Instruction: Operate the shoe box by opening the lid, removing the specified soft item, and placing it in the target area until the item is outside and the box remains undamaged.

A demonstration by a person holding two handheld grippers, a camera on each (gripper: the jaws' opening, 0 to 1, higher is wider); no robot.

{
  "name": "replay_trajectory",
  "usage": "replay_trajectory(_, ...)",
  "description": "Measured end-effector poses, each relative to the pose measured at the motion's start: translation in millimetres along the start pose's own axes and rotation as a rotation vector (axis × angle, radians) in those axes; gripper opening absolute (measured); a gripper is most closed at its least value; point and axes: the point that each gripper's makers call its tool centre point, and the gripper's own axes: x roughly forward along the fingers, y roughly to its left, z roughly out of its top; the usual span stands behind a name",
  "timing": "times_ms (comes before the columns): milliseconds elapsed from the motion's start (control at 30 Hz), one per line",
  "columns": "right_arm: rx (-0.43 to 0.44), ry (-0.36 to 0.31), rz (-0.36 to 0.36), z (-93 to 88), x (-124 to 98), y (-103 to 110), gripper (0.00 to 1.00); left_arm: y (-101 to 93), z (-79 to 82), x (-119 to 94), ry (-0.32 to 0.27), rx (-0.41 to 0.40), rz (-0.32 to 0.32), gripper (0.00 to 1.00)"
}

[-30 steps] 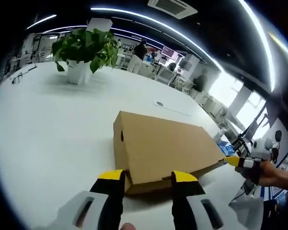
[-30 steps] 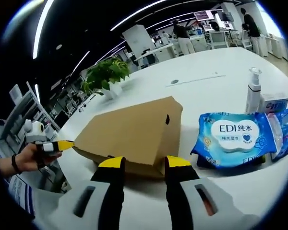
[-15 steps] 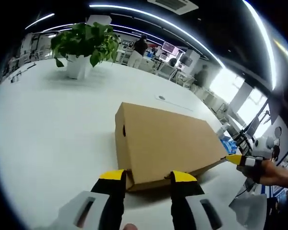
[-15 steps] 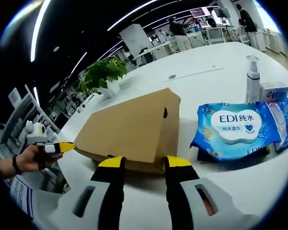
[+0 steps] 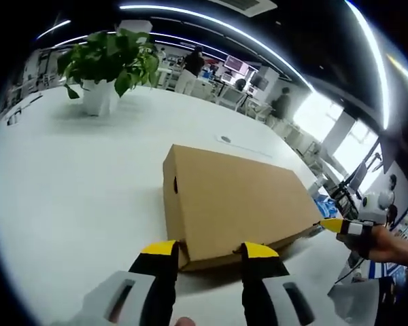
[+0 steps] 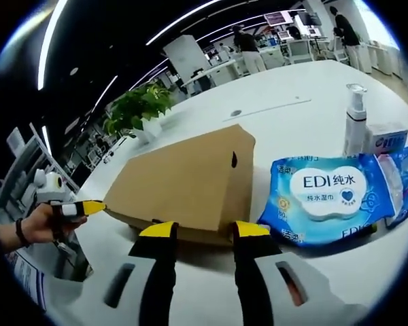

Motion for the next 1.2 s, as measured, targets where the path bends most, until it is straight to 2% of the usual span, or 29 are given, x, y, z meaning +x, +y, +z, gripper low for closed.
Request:
replay_trajectory(233, -0.001, 0.000, -0.007, 3.0, 0.0, -5.2, 0.30, -0.5, 3.3, 6.3, 0.001, 0.003, -0.007, 0.37)
replay_trajectory(567, -0.028, 0.016, 0.002, 3.5, 0.9, -5.4, 0.30, -2.9, 2.3, 4.5, -0.004, 0.004, -0.003, 0.37)
replay_trajectory(733, -0.046, 0.017, 0.006, 6.1, -1.3, -4.7, 0.28, -0.4, 6.4, -1.1, -0.019, 0.015, 0.014, 0.32)
replay_trajectory(867, -0.059, -0.022, 0.022, 18.8, -11.7, -3.5, 0.31, -1.4, 13.0, -11.1, -0.046, 0.022, 0.004, 0.37)
replay_trajectory(1100, -0.125, -0.050, 0.026, 32.8, -38.0, -7.1, 0.34, -7.9, 19.3, -35.7, -0.060, 0.130, -0.003, 0.40)
replay_trajectory(1200, -0.131, -0.067, 0.019, 38.1, -49.3, -11.3, 0.34, -12.5, 20.8, -45.5, -0.068, 0.150, -0.013, 0.40)
